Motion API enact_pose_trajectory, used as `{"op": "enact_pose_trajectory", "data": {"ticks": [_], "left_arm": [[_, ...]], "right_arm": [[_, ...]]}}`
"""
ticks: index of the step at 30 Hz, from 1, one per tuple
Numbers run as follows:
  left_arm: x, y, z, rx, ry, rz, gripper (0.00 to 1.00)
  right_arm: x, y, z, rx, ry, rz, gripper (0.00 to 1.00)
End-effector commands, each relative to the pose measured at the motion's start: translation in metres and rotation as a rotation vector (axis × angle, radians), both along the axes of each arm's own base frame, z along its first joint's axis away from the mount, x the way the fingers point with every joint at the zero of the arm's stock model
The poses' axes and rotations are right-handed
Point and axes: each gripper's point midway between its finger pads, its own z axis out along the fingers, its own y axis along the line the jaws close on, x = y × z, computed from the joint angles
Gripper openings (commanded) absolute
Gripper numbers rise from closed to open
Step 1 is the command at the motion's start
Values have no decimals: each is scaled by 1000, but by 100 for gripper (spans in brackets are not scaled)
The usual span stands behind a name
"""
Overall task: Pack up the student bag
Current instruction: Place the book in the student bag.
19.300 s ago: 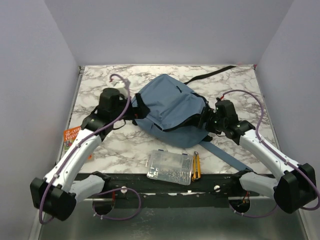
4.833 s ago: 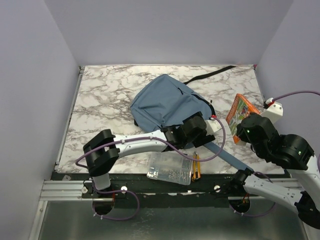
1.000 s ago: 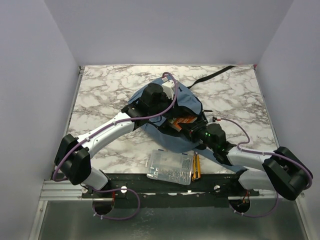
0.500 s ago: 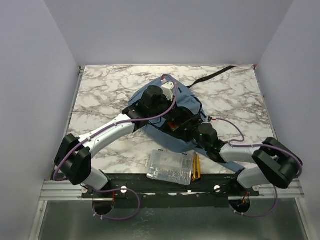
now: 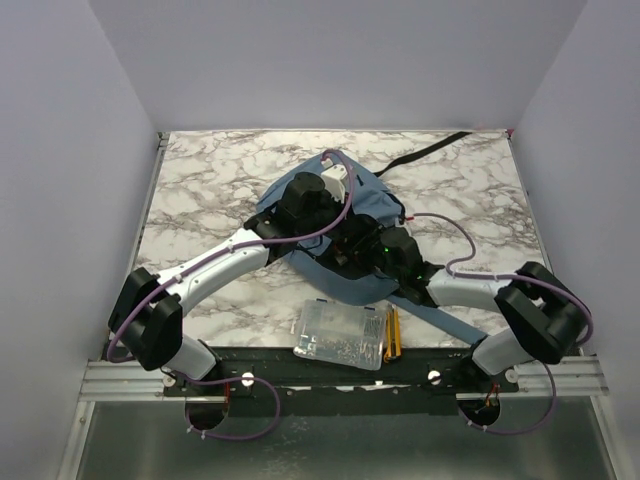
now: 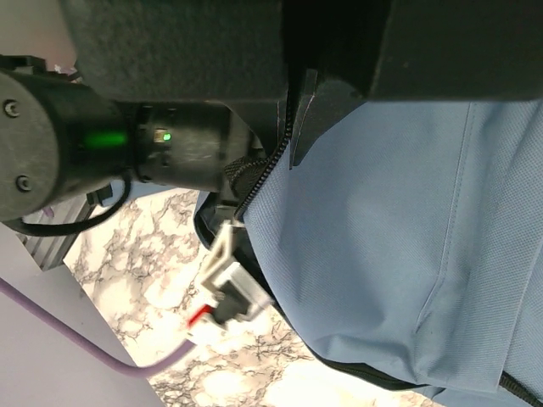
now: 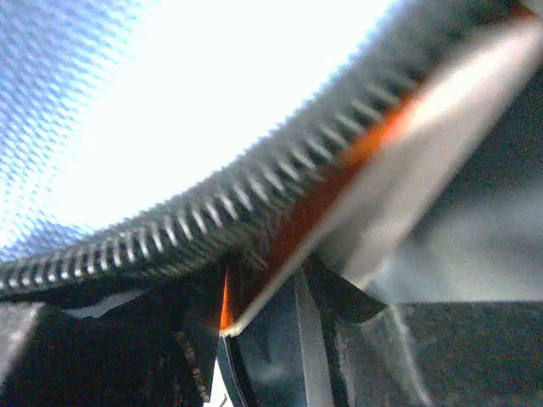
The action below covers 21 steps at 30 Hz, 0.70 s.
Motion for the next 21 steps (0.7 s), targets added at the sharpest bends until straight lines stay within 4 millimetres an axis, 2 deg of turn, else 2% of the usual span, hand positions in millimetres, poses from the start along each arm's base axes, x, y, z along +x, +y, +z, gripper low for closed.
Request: {"op": "enact_pose_trajectory", "data": {"ticks": [1, 3, 5, 7, 8, 9, 11, 13, 15, 17, 19, 21], "left_arm": [[0, 3, 11, -29, -26, 2, 0], [1, 3, 9, -25, -26, 4, 0], [4, 4, 6, -23, -18, 12, 0], [6, 6, 5, -31, 2, 21, 0], [6, 7, 5, -35, 13, 25, 0], [7, 9, 6, -42, 22, 31, 2], [4, 11, 7, -53, 41, 20, 14], [1, 14, 8, -64, 64, 17, 26], [-3, 16, 12, -84, 83, -2, 35], [-9, 17, 15, -100, 96, -26, 44], [-14, 19, 20, -119, 106, -39, 53], [-21, 23, 26, -135, 105, -56, 58]], "right_arm": [[33, 30, 35, -14, -176, 65, 38], [36, 32, 42, -38, -219, 83, 39], [30, 27, 44, -69, -216, 101, 44], [16, 12, 26, -187, -125, 136, 53], [4, 1, 9, -282, -53, 163, 58], [-7, -10, 1, -350, -13, 187, 63], [-32, -35, -16, -487, 47, 250, 71], [-48, -62, -15, -602, 44, 274, 74], [-56, -85, 2, -676, -12, 268, 80], [-61, -96, 30, -715, -94, 282, 81], [-62, -100, 65, -737, -189, 304, 83], [-62, -103, 89, -774, -245, 328, 84]]}}
